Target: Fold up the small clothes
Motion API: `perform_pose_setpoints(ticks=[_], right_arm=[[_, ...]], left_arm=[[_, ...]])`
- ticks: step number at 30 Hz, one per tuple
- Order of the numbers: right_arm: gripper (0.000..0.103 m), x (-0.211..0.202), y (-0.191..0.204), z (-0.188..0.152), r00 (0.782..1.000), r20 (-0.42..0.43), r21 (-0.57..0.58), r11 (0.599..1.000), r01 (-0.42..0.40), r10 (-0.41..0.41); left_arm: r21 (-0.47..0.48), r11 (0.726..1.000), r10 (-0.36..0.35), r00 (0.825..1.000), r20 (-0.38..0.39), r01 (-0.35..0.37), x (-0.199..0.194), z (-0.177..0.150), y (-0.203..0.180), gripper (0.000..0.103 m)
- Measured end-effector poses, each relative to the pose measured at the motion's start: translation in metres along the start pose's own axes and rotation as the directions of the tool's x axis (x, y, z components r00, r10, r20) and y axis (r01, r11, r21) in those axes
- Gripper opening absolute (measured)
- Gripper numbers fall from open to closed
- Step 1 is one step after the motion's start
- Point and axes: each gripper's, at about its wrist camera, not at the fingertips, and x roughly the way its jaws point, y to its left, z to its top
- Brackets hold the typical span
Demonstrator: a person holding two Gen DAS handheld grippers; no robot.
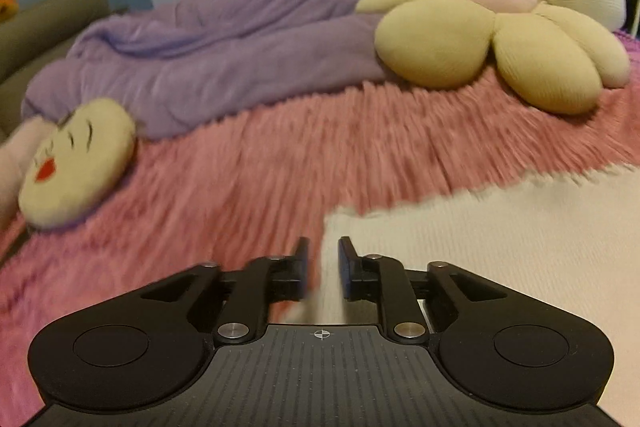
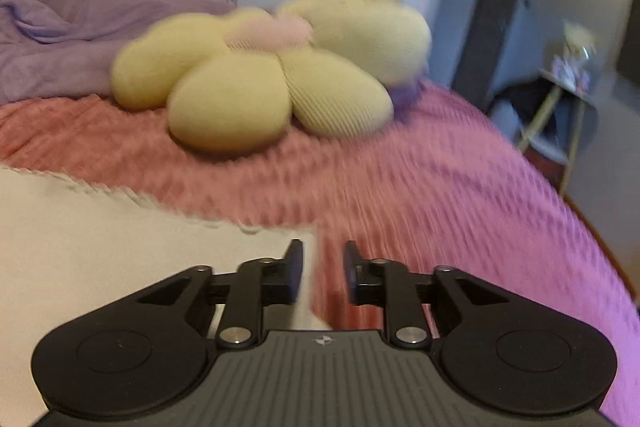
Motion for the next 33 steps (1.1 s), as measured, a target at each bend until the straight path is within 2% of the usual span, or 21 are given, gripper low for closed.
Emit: perform_pose_setpoints(ticks=[1,2,4,6,8,12,14,15,16,18,20,22,23,26,33], right_arm=[[0.025,-0.007,-0.007,-0.003,1.000,0.002,0.045,0.999,-0.025,0.025],[0.028,-0.017,-0.014,-0.008,0.998,0.006,0.086,0.994,-0.062,0.062],[0.031,-0.050,-0.031,-0.024,0.987,0.014,0.170,0.972,-0.162,0.162],[0.041,-0.087,-0.046,-0.051,0.954,0.024,0.244,0.924,-0.295,0.298],[0.046,-0.113,-0.053,-0.073,0.934,0.013,0.273,0.898,-0.346,0.356],[0.046,-0.139,-0.055,-0.110,0.906,-0.025,0.341,0.856,-0.389,0.422],[0.044,-0.140,-0.047,-0.117,0.903,-0.028,0.337,0.855,-0.395,0.429],[0.039,-0.141,-0.042,-0.119,0.898,-0.014,0.316,0.854,-0.413,0.439],[0.034,-0.143,-0.035,-0.121,0.903,-0.010,0.288,0.866,-0.409,0.430],[0.011,-0.141,-0.022,-0.121,0.916,-0.040,0.217,0.898,-0.382,0.399],[0.009,-0.141,-0.018,-0.119,0.922,-0.057,0.212,0.907,-0.364,0.383],[0.008,-0.147,-0.016,-0.116,0.938,-0.053,0.186,0.926,-0.328,0.343],[0.008,-0.151,-0.016,-0.113,0.948,-0.041,0.173,0.937,-0.304,0.315],[0.008,-0.161,-0.025,-0.106,0.960,-0.005,0.191,0.943,-0.273,0.279],[0.008,-0.162,-0.031,-0.114,0.970,-0.009,0.156,0.959,-0.238,0.242]], left_arm=[[-0.015,0.999,-0.044,0.999,0.011,0.044,-0.012,-0.011,0.008,0.049],[-0.034,0.996,-0.081,0.997,0.022,0.081,-0.025,-0.022,0.017,0.060],[-0.070,0.984,-0.161,0.986,0.035,0.163,-0.052,-0.049,0.036,0.063],[-0.100,0.971,-0.217,0.976,0.025,0.219,-0.074,-0.077,0.051,0.067],[-0.110,0.961,-0.255,0.967,-0.014,0.252,-0.085,-0.098,0.057,0.067],[-0.168,0.949,-0.281,0.957,-0.069,0.266,-0.093,-0.121,0.058,0.066],[-0.208,0.938,-0.299,0.951,-0.079,0.277,-0.097,-0.121,0.056,0.059],[-0.207,0.941,-0.292,0.951,-0.098,0.268,-0.097,-0.120,0.052,0.058],[-0.207,0.945,-0.283,0.951,-0.121,0.255,-0.095,-0.118,0.049,0.055],[-0.207,0.947,-0.276,0.951,-0.139,0.244,-0.096,-0.115,0.046,0.044],[-0.204,0.951,-0.267,0.950,-0.161,0.233,-0.098,-0.112,0.043,0.024],[-0.205,0.954,-0.258,0.950,-0.177,0.221,-0.100,-0.108,0.043,0.015],[-0.203,0.955,-0.254,0.951,-0.178,0.217,-0.101,-0.106,0.043,0.013],[-0.177,0.963,-0.235,0.958,-0.166,0.206,-0.106,-0.100,0.046,0.012],[-0.174,0.964,-0.226,0.962,-0.152,0.199,-0.112,-0.095,0.057,0.012]])
